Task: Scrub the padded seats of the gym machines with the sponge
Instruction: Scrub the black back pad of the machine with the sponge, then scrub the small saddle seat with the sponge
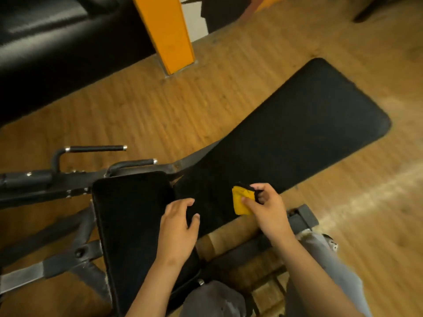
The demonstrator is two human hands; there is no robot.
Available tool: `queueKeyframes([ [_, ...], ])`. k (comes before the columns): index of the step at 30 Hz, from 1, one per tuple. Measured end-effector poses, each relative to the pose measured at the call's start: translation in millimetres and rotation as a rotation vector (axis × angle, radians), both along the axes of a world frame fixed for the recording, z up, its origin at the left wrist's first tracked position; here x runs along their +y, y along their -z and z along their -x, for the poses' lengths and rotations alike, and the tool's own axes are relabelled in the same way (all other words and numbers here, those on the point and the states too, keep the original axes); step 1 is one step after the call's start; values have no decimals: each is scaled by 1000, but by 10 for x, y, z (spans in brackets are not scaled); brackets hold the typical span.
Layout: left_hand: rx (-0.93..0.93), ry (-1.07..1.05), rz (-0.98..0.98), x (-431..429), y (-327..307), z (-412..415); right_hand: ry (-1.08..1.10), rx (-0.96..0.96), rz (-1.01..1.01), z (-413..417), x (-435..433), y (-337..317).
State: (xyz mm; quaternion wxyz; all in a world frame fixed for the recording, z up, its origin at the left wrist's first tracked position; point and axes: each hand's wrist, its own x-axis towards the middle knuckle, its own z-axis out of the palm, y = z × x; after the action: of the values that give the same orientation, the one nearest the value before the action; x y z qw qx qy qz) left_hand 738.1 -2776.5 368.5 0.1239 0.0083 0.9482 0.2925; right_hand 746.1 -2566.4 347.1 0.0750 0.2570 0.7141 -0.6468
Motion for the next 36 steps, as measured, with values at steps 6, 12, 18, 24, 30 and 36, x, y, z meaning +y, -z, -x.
queueKeyframes([
  [6, -30, 179, -71, 1374, -194, -9, 147, 20, 64, -417, 1351, -277],
  [12, -116, 393, -81, 3095, -382, -64, 342, -4, 120, -840, 3016, -543],
  [18, -51, 595, -62, 4628, -587, -55, 575, 61, 147, -1112, 4311, -905],
  [24, -121, 821, 23, 5480, -746, -35, 781, 33, 52, -1462, 5080, -909],
  [30, -154, 984, 148, 5895, -656, 111, 1051, -129, 102, -2126, 5405, -824],
  [36, -127, 1015, 194, 6187, -418, 286, 1285, -81, 432, -2653, 5571, -743],
])
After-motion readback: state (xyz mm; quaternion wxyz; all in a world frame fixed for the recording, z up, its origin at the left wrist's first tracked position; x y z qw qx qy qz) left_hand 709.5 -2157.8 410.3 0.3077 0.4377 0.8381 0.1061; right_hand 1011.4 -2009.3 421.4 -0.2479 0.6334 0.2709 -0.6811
